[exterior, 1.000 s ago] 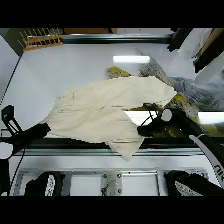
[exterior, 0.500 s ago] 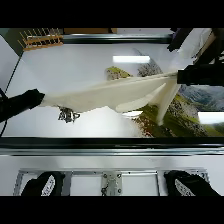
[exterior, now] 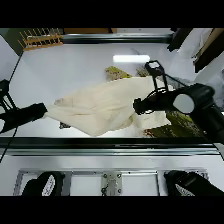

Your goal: Fold the clothes and pants, and hang the long-sleeved shirts on hangers.

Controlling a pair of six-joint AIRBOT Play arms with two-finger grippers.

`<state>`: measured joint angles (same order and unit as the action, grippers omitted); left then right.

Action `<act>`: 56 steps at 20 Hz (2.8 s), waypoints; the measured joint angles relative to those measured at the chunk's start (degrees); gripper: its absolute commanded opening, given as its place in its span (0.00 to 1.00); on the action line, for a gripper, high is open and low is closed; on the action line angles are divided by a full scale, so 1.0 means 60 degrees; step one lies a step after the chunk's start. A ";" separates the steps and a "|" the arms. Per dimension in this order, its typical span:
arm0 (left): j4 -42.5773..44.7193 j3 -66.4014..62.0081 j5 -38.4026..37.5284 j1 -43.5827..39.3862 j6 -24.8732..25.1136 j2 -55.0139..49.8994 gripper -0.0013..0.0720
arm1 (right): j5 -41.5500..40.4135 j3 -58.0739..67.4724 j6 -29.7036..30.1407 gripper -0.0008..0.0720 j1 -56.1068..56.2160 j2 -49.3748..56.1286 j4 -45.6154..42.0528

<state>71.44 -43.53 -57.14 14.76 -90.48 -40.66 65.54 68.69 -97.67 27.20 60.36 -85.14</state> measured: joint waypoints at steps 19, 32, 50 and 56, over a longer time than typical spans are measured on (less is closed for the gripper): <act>0.0393 0.2390 0.0193 0.0987 -0.0087 0.1555 0.04 | -0.3446 -0.6666 0.0659 0.82 -0.6608 0.0590 0.5399; 0.1195 0.1162 0.0295 0.1016 -0.0058 0.1559 0.05 | -0.3315 -0.4360 0.1865 0.03 -0.5992 0.0419 0.4288; 0.2375 -0.5253 -0.5275 0.1013 -0.0707 0.2874 0.04 | 0.1381 -0.1428 0.1592 0.03 -1.0881 -0.5031 0.0087; 0.2342 -0.4728 -0.4302 0.0998 -0.0743 0.0404 0.04 | 0.1045 -0.1308 0.1526 0.03 -1.0302 -0.3169 0.0776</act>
<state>85.49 -71.90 -82.96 20.75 -94.94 -38.24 71.81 60.84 -88.51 -34.61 41.34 -80.49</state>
